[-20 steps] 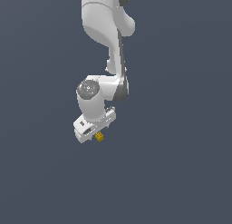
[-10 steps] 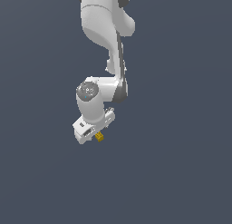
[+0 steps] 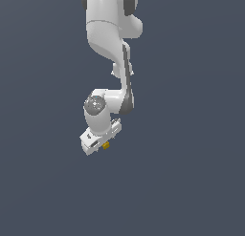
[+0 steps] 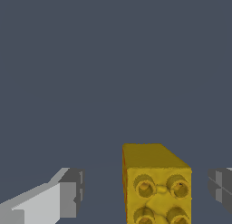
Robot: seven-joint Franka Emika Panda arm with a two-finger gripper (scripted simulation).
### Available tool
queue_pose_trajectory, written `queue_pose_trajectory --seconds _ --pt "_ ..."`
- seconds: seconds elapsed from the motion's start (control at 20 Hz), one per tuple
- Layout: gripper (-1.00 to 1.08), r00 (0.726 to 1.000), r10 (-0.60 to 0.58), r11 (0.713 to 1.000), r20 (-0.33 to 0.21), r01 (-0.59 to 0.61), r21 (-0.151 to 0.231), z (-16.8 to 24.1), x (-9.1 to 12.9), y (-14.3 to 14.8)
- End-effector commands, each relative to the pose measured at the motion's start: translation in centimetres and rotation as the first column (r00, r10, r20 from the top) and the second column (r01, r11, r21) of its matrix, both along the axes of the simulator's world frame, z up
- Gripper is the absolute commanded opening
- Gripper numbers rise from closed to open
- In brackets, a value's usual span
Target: Pick up the object and move it to a goal position.
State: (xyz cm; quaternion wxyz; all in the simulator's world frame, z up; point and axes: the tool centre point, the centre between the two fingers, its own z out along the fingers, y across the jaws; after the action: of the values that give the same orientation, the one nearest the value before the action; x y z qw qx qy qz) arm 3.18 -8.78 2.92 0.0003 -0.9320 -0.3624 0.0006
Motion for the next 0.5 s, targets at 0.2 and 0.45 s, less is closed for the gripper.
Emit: queue_pose_trajectory --seconds 0.2,0.45 --pt "-1.0 1.0 0.0 1.0 0.001 0.0 0.0 -0.71 0.16 -0.04" --pt "-1.0 1.0 0.0 1.0 0.001 0.0 0.0 -0.71 0.16 -0.04"
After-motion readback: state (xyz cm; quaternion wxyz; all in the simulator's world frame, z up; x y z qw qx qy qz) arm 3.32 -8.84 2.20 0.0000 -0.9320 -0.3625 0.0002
